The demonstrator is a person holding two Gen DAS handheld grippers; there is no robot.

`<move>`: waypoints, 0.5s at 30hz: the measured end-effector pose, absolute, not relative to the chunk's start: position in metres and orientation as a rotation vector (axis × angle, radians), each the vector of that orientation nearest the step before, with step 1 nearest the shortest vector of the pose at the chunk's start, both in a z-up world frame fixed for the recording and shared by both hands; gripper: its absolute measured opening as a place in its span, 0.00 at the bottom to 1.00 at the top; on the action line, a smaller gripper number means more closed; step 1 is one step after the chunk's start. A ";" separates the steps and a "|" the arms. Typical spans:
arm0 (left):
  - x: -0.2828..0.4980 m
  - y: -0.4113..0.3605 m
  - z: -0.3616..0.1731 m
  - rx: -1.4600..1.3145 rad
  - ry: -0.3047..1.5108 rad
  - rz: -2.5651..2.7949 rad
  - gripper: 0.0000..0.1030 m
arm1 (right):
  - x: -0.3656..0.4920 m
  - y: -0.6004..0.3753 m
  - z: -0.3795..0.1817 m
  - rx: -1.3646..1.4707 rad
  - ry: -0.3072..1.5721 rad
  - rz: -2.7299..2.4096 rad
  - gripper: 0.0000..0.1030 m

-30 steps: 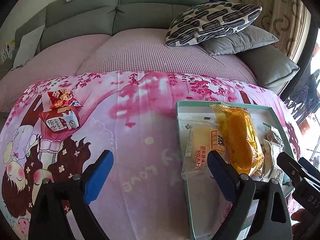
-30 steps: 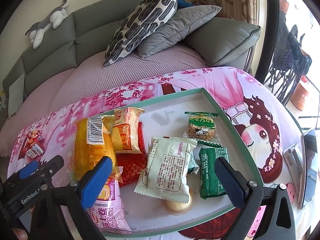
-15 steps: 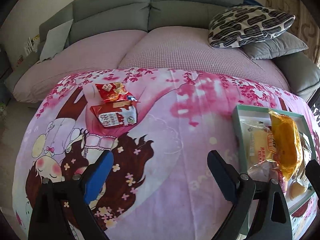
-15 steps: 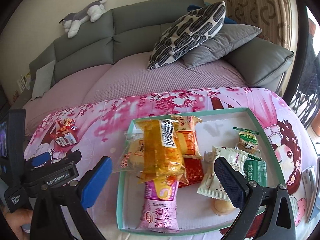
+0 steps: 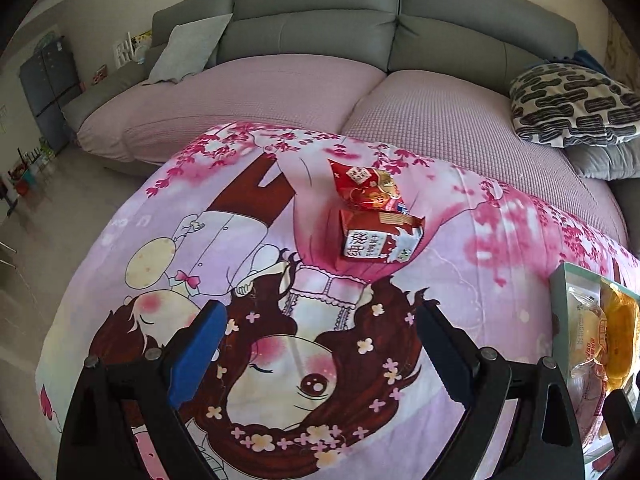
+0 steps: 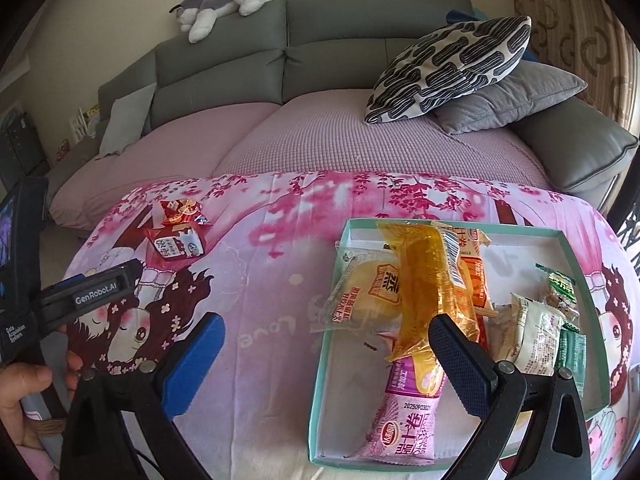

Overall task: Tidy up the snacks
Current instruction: 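Move both tools back to the red snack packs on the blanket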

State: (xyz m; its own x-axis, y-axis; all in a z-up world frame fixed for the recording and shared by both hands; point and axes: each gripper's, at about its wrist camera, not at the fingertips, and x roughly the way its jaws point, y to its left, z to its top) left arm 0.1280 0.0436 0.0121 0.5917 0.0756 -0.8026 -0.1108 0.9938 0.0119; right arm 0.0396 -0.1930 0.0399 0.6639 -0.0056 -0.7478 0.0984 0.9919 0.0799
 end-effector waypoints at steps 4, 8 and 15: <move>0.130 0.059 0.010 -0.082 0.938 0.117 0.92 | 0.044 -0.180 0.035 0.088 0.856 -0.050 1.00; 0.133 0.072 0.008 -0.117 0.945 0.129 0.92 | 0.051 -0.167 0.027 0.051 0.878 -0.041 1.00; 0.142 0.090 0.003 -0.183 0.959 0.141 0.92 | 0.064 -0.150 0.018 0.014 0.902 -0.044 1.00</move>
State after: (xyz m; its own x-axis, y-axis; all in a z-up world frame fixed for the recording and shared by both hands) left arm 0.1417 0.0903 0.0032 0.5667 0.0384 -0.8230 -0.1997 0.9755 -0.0921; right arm 0.0643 -0.1503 0.0182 0.6194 -0.0323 -0.7844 0.0442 0.9990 -0.0062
